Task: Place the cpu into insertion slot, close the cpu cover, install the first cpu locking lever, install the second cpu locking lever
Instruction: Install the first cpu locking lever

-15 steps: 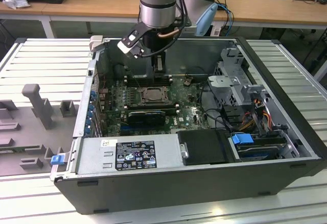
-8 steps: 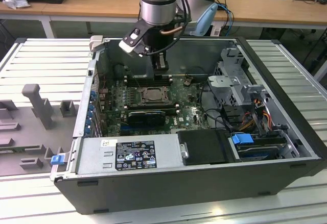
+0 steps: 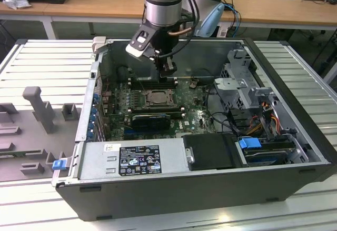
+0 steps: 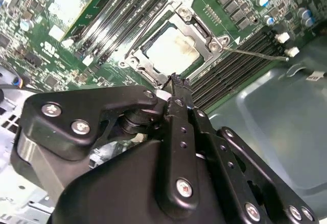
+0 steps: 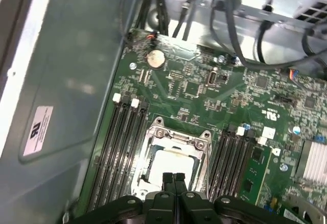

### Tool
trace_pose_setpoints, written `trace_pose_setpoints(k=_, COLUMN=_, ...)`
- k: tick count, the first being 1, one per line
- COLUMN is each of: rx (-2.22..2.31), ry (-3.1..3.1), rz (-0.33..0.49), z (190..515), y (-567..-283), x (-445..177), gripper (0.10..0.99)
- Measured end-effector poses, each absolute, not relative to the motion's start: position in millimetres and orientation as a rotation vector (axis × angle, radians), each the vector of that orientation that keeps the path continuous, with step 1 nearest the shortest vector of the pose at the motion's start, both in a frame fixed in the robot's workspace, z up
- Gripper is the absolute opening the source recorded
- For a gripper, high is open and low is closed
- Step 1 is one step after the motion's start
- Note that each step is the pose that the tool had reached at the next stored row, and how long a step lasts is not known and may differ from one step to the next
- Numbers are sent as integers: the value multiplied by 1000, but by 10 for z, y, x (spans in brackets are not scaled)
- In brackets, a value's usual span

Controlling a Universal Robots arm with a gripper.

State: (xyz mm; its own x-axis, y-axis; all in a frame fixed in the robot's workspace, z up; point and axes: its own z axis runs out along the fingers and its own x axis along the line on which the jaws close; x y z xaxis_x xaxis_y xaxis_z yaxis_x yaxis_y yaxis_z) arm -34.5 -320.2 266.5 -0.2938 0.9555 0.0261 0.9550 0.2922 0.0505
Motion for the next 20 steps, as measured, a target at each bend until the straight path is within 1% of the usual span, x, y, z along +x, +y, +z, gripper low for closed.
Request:
trace_pose_setpoints(k=10, rx=1626, ry=2682, rz=89, z=2665, y=-3203, x=-344, gripper=106)
trace_pose_setpoints(k=20, rx=1262, ry=2880, rz=89, z=2665, y=-3203, x=-344, gripper=106)
